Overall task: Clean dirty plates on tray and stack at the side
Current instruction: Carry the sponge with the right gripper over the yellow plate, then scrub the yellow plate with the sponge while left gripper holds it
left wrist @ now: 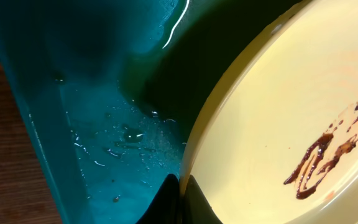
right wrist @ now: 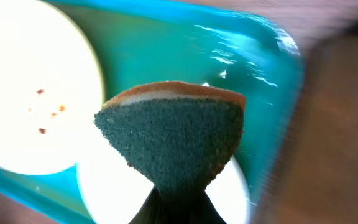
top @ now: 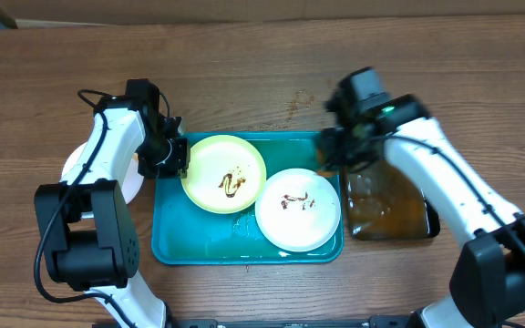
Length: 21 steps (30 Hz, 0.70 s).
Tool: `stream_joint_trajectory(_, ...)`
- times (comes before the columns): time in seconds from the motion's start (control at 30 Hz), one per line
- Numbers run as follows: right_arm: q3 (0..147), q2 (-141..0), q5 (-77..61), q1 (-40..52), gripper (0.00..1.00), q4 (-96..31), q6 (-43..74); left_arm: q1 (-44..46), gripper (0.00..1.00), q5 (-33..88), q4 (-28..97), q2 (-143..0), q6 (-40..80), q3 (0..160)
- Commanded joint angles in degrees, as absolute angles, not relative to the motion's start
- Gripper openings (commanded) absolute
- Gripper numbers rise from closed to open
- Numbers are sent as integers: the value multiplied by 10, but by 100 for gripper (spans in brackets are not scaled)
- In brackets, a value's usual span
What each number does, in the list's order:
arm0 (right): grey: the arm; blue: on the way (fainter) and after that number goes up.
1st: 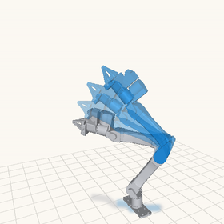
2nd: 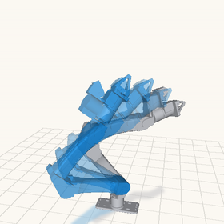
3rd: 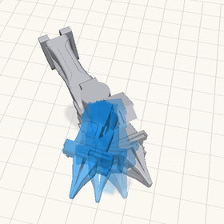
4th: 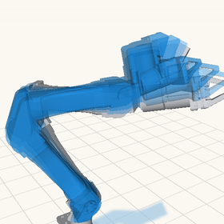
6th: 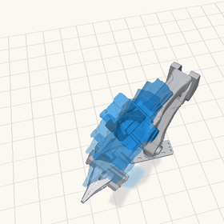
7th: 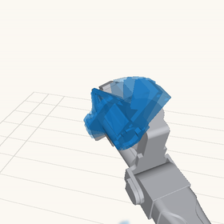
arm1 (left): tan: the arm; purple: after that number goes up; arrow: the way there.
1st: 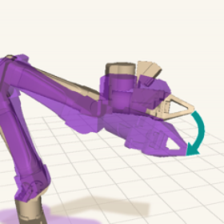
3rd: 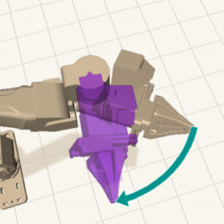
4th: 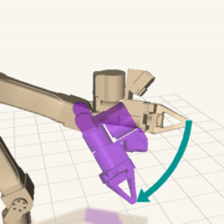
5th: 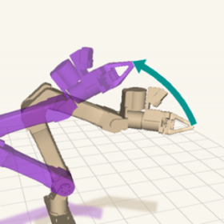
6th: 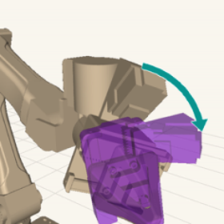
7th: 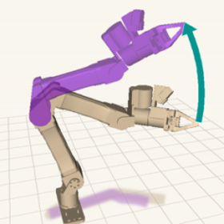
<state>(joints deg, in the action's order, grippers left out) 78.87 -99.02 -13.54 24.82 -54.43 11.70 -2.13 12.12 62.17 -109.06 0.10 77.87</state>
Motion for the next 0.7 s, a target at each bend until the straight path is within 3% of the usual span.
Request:
stream_joint_trajectory(0.0,780,-1000,-165,301,4,-500,170,-11,4,120,623,-1080,9,776)
stream_joint_trajectory(0.3,780,-1065,-181,439,4,-348,188,-3,4,114,617,-1080,16,776)
stream_joint_trajectory(0.67,780,-1152,-178,492,4,-246,215,-3,4,111,621,-1080,18,776)
